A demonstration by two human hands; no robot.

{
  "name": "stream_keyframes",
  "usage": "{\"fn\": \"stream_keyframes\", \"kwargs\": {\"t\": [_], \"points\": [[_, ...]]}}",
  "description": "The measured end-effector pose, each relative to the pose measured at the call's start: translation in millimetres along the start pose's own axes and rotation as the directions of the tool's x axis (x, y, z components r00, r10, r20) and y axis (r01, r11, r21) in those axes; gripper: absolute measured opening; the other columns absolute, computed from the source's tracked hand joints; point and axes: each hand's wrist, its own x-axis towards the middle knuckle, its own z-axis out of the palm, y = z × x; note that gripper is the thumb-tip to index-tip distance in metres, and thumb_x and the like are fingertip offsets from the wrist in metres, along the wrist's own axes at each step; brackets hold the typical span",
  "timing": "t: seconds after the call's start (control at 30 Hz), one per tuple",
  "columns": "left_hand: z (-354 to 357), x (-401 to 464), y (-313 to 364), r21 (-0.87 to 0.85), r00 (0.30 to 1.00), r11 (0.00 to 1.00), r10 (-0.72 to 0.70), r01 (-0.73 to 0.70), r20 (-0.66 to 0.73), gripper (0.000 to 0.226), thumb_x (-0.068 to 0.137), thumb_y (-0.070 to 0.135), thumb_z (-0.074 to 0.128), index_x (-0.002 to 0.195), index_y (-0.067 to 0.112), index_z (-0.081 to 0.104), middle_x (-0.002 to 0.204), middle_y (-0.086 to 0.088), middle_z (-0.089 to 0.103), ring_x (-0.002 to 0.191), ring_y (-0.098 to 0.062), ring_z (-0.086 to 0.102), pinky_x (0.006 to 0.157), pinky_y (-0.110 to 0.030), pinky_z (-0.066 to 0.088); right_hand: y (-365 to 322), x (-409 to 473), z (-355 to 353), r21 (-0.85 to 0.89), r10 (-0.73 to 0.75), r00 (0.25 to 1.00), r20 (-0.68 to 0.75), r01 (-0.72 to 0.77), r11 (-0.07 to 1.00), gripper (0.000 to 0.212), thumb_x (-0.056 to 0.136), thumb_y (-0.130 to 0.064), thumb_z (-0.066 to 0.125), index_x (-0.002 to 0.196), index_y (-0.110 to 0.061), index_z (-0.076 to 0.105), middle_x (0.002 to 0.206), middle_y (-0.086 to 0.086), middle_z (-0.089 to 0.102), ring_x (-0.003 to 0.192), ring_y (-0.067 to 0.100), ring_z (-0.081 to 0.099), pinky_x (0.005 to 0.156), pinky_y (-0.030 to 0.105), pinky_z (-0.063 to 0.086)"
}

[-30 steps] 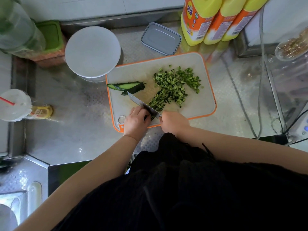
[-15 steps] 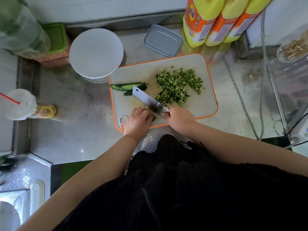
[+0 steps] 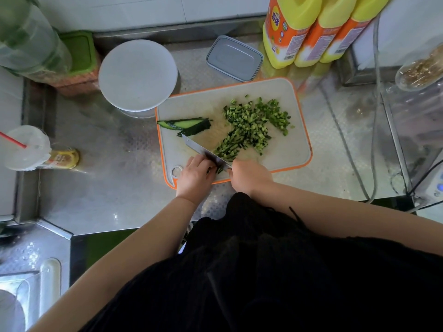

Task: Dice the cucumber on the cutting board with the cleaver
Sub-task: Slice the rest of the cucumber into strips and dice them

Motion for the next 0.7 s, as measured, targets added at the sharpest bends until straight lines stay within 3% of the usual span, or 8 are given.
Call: {"fn": "stream_keyframes", "kwargs": {"t": [0.1,0.23,0.43,0.6,0.7], "points": [[5,0,-3,0.014,1.000,1.000,0.001,0.000,-0.007,0.026,0.087,0.027,0.052,0.082,0.007,0.068,0.088,-0.007,0.061,0.083,-0.030,0.055,0.057,-0.040,0.050,-2,4,3,0.014,0.019,1.000,0.019,-0.019,1.000,0.010,0.097,-0.018,0.044,0.088,-0.015,0.046,0.079,0.003,0.048,0.072,0.025,0.048,0.059,0.032,0.036],[6,-1,-4,0.021,0.999,1.000,0.020,-0.020,-0.031,0.024,0.088,0.025,0.054,0.082,0.007,0.068,0.088,-0.006,0.062,0.082,-0.029,0.055,0.055,-0.040,0.050,-2,11,6,0.037,0.024,1.000,0.013,-0.025,0.999,0.021,0.100,-0.029,0.041,0.094,-0.011,0.052,0.080,0.004,0.048,0.075,0.027,0.050,0.062,0.033,0.037],[2,-2,-2,0.037,0.996,0.997,0.063,-0.061,-0.059,0.023,0.091,0.024,0.054,0.085,0.008,0.071,0.090,-0.006,0.064,0.082,-0.029,0.055,0.060,-0.040,0.051,10,28,-1,0.095,0.003,1.000,0.020,-0.005,0.995,0.038,0.096,-0.045,0.046,0.106,-0.010,0.058,0.102,0.010,0.062,0.097,0.031,0.059,0.072,0.033,0.042],[-8,-5,2,0.047,0.994,0.996,0.084,-0.080,-0.070,0.025,0.092,0.025,0.054,0.089,0.007,0.071,0.093,-0.009,0.063,0.083,-0.032,0.057,0.065,-0.040,0.050,15,26,4,0.108,0.004,1.000,-0.013,-0.003,0.994,0.038,0.098,-0.041,0.044,0.106,-0.007,0.057,0.104,0.013,0.062,0.098,0.033,0.058,0.070,0.033,0.039],[-10,-13,-3,0.082,0.996,0.993,0.084,-0.081,-0.037,0.030,0.087,0.033,0.057,0.096,0.007,0.068,0.100,-0.012,0.060,0.092,-0.031,0.055,0.078,-0.037,0.046,15,23,3,0.137,-0.008,1.000,-0.026,0.011,0.990,0.038,0.099,-0.041,0.042,0.105,-0.006,0.056,0.100,0.014,0.062,0.095,0.033,0.058,0.069,0.033,0.038]]}}
